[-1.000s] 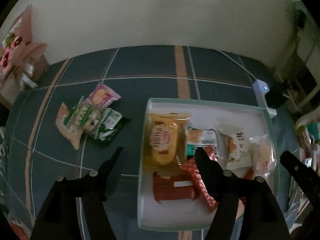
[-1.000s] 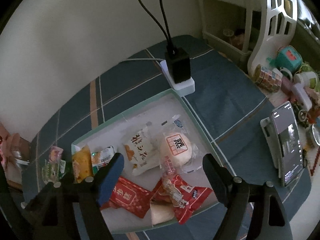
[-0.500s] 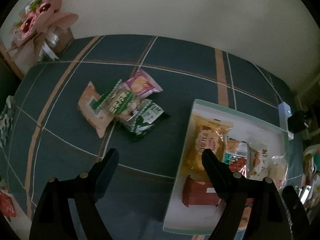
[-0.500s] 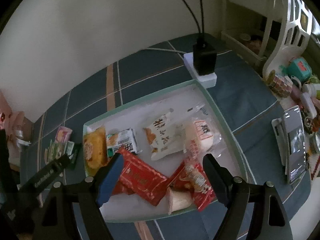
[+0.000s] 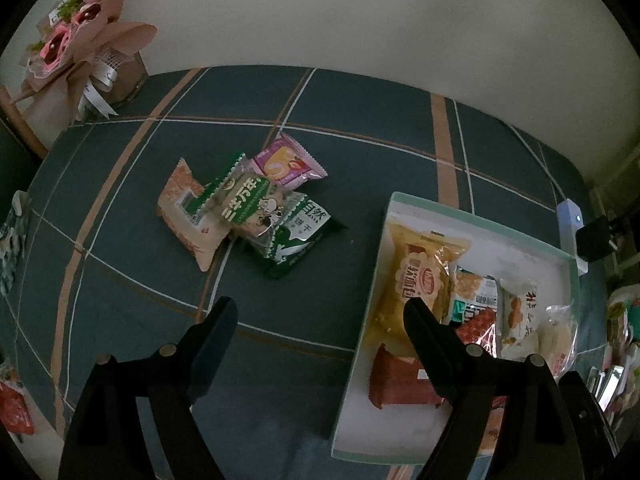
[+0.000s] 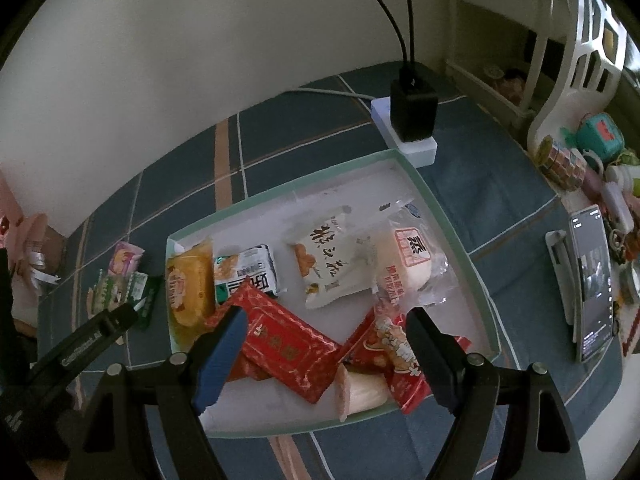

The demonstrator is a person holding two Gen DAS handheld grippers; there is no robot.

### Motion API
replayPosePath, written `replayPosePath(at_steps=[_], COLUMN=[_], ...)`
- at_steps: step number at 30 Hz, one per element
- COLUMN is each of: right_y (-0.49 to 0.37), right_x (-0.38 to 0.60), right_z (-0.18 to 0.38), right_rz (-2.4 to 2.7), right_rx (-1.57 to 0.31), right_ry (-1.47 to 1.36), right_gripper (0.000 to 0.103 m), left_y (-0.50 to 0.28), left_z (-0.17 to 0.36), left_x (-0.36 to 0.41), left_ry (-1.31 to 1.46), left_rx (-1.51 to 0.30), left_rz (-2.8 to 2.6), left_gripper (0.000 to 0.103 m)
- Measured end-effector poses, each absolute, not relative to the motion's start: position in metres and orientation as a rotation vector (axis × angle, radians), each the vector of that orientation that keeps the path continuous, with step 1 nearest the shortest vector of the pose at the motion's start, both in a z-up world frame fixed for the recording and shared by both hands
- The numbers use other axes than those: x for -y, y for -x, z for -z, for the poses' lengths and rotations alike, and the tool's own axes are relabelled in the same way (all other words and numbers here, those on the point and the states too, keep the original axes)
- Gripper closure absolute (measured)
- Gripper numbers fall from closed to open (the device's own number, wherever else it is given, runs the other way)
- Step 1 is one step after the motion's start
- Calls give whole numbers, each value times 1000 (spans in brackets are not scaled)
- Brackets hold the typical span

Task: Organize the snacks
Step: 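Withdraw both grippers from the tray toward the remaining snack pile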

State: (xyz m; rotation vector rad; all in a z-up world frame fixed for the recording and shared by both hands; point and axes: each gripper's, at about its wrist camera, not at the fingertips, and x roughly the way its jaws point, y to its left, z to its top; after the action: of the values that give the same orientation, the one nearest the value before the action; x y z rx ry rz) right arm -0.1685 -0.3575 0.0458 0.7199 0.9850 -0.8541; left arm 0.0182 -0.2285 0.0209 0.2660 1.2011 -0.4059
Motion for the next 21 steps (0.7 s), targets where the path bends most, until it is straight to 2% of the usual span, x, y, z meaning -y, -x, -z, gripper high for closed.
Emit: replayPosePath(at_steps=[5,7,8,10,11,13,21], right_y=[169,168,168,168,168,168,168], right_x=[359,359,359,360,360,360,361], right_z=[-43,-42,-41,-40,-40,-38,-37], right_rz=[864,875,877,876,875,874,883], right_rx=[-995,-998,-996,-996,-996,-999,-1010], right_ry=[-720,-712,-708,-706,-708,-709,-700], right_gripper=[19,1,0,0,0,0,0], left_y=[-19,-19,-19,-20,-20,-21,-26], left_z=[-21,-21,-20,-19,-19,-18,-17], left_x=[227,226,226,226,226,225,218], left_ry=[-262,-264,-265,-266,-267,-271,-265], left_rx=[-1203,-1204,-1204,-1206,-1205,-1198,-1197], left_rz=[403,401,400,396,393,371,347], left_gripper=[18,17,17,16,7,0,0])
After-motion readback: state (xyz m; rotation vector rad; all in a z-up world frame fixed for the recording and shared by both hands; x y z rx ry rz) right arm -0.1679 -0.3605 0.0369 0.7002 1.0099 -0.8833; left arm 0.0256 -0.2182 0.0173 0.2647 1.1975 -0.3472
